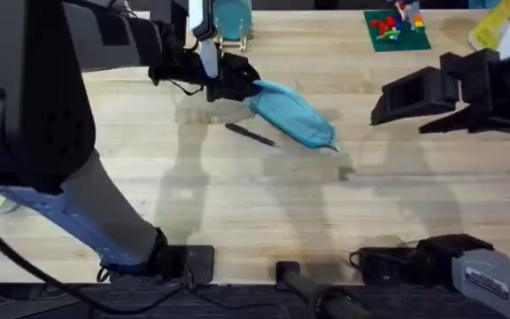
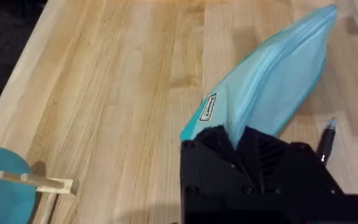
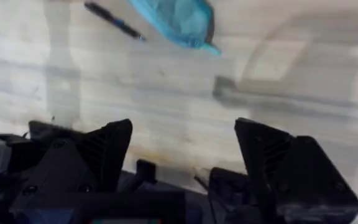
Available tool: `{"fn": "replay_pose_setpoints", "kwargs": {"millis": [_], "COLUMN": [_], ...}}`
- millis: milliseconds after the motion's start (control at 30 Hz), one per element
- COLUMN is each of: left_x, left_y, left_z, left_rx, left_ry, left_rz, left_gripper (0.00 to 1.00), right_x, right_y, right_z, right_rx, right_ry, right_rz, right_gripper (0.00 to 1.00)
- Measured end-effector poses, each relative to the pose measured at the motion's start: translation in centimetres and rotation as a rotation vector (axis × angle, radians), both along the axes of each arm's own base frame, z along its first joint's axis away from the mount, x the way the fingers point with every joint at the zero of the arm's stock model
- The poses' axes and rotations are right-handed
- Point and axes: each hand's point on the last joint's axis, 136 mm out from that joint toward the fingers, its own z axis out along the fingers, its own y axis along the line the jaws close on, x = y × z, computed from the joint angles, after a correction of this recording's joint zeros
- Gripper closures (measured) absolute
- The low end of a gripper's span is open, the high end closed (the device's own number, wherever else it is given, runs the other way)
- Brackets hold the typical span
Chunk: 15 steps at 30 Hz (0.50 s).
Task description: Unzip the bag, pick up the pens from the table one at a time and place them inside, then zip the bag closed.
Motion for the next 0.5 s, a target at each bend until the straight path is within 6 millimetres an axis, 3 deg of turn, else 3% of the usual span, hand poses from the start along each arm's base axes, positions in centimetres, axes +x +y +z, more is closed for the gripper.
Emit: {"fn": "replay_pose_setpoints", "kwargs": {"millis": [167,367,500], "left_x": [0.0,0.0,0.0], "left_y": [0.0,0.0,0.0], "left_z": [0.0,0.0,0.0], "left_rx": [0.0,0.0,0.0], "left_ry": [0.0,0.0,0.0], "left_rz": [0.0,0.0,0.0], "left_gripper": [0.957,0.957,0.957], "right_x": [-0.5,-4.0,-5.6], "right_y": [-1.2,-2.8,-3.3], "right_z": [1.8,5.4,6.7], "right_rx": [-0.04,-0.065,-0.065], "right_ry": [-0.126,-0.362,-0.458], "right_rz": [-0.044,-0.09,-0.105], "right_gripper": [0.004,0.003,0.003]}}
